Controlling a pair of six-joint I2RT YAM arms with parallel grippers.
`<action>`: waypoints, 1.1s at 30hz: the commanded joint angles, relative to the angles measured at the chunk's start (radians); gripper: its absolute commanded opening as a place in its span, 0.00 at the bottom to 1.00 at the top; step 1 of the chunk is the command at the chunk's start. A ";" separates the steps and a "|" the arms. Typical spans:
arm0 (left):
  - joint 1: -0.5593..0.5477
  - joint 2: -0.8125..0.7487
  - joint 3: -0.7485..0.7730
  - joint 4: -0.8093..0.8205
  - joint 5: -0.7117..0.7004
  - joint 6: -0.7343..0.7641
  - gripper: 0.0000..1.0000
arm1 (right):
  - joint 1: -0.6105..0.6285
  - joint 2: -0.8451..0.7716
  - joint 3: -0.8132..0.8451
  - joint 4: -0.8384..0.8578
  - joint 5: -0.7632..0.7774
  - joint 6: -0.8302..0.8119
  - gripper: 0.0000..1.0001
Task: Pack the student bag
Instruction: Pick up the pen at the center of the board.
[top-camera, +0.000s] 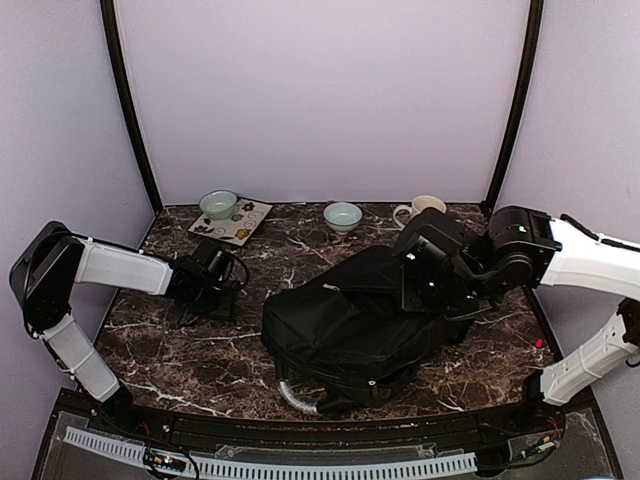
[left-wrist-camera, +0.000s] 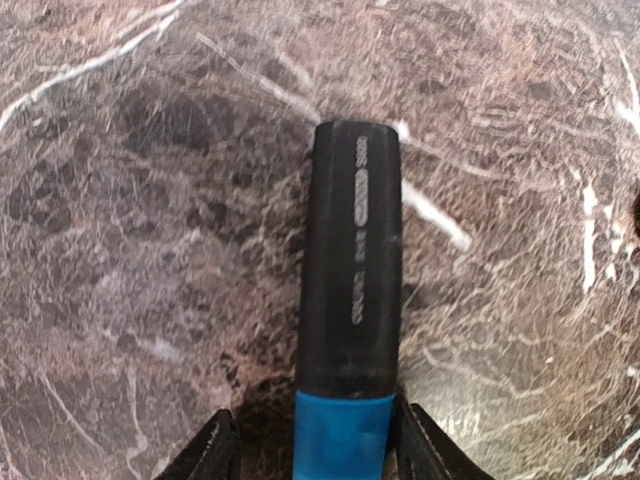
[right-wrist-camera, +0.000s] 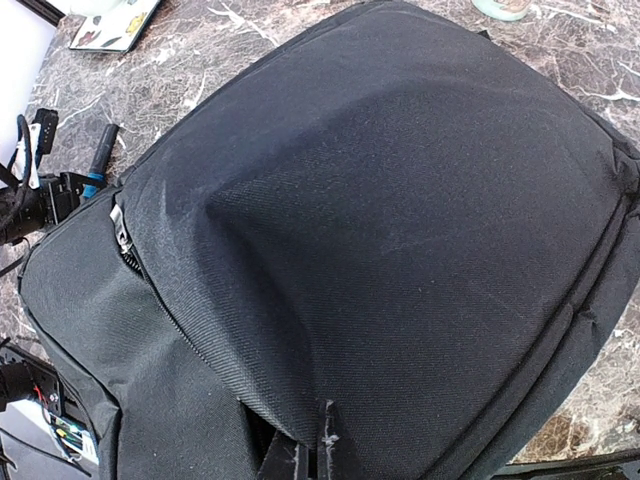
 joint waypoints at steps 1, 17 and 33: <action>-0.005 0.014 -0.035 0.094 -0.028 0.017 0.53 | -0.006 -0.004 0.061 0.054 0.026 -0.007 0.00; -0.005 -0.029 0.046 -0.015 -0.051 0.026 0.03 | -0.009 0.027 0.094 0.043 0.035 -0.030 0.00; -0.029 -0.294 0.487 -0.454 0.433 0.281 0.00 | -0.026 0.120 0.151 0.122 0.012 -0.162 0.00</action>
